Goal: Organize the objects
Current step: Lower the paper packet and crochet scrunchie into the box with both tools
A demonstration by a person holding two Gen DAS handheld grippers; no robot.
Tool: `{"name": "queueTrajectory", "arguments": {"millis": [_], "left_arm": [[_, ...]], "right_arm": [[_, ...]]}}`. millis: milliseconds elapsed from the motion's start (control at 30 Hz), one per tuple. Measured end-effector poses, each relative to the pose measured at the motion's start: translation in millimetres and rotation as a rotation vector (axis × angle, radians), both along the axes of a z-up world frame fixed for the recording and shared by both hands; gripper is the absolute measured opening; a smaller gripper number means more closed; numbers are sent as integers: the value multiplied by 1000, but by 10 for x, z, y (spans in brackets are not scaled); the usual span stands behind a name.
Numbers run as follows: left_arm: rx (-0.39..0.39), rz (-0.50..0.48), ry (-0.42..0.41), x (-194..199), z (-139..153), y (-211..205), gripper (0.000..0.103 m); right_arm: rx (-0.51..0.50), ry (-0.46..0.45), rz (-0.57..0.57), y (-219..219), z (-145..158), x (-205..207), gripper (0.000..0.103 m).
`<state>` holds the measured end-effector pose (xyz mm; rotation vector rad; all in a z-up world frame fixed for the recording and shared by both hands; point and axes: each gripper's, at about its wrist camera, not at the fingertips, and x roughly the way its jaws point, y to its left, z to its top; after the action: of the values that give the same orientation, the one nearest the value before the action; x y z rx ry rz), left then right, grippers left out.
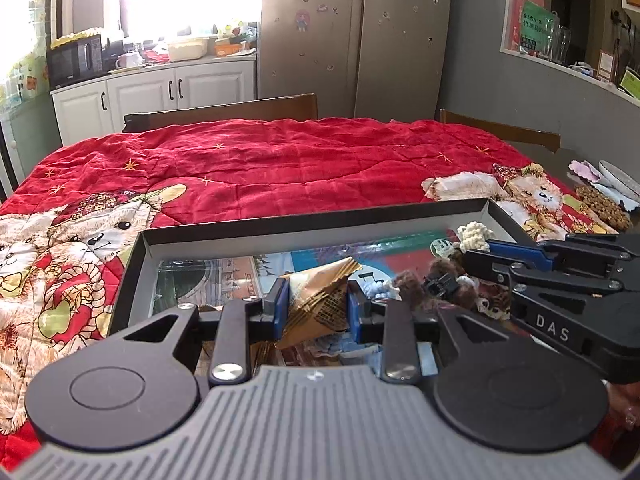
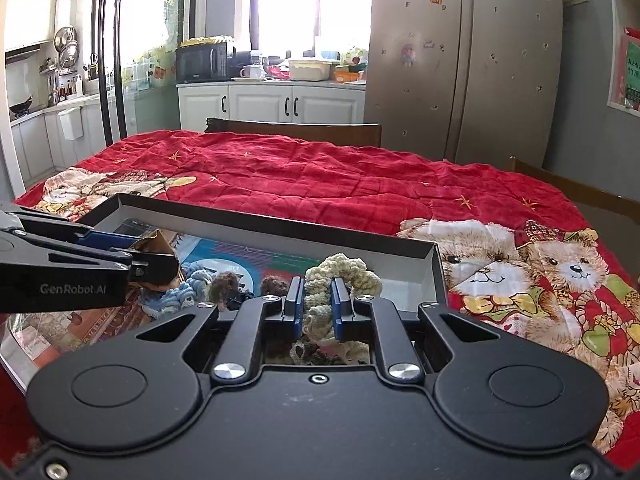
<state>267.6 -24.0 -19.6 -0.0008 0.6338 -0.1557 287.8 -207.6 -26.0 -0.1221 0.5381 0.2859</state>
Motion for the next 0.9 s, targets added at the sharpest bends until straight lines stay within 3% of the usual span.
{"name": "queueTrajectory", "arguments": {"millis": [767, 900], "left_arm": [[45, -18, -10, -24, -34, -59, 35], [53, -21, -11, -23, -42, -75, 42]], "right_arm": [[-3, 41, 14, 11, -30, 30, 14], [-10, 42, 16, 21, -33, 28, 14]]}}
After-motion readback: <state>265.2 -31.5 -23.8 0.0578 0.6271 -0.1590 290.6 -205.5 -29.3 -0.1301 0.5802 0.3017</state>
